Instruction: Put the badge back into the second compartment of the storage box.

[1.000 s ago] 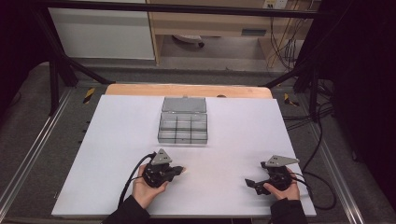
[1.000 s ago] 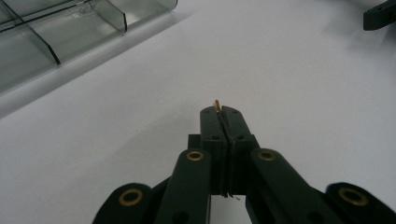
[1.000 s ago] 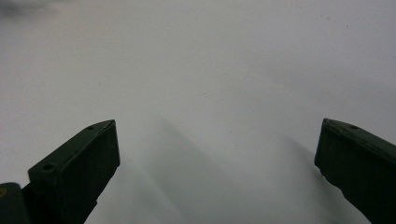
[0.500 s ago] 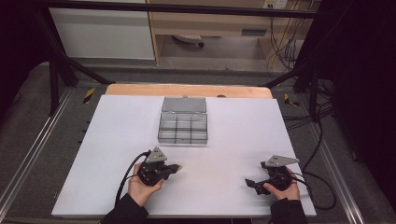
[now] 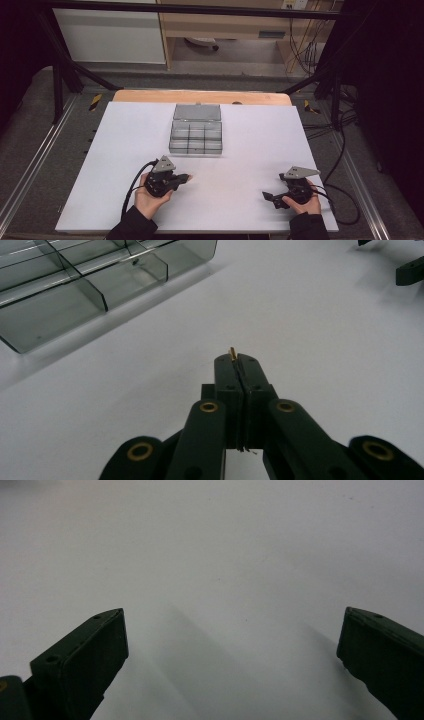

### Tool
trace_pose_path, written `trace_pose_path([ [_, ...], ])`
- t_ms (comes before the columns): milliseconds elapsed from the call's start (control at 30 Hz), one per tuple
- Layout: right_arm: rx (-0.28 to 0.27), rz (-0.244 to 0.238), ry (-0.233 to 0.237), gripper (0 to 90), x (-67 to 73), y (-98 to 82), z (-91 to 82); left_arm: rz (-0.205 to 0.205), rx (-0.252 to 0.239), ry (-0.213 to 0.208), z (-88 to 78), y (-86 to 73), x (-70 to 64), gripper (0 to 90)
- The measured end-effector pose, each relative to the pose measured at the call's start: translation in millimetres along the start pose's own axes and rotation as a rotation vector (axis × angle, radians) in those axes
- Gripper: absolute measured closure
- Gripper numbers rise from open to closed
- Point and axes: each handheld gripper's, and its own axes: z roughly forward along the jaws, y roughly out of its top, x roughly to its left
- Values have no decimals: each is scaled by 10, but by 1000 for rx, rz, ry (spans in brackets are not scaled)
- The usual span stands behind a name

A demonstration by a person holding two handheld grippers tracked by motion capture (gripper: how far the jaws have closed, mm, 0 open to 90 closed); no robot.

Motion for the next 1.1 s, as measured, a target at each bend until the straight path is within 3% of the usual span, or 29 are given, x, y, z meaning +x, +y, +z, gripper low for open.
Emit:
trace_pose_path([
  [1100,2,3,-3,5,2,-1,3,-24,-56,36,-115,189,154,887],
])
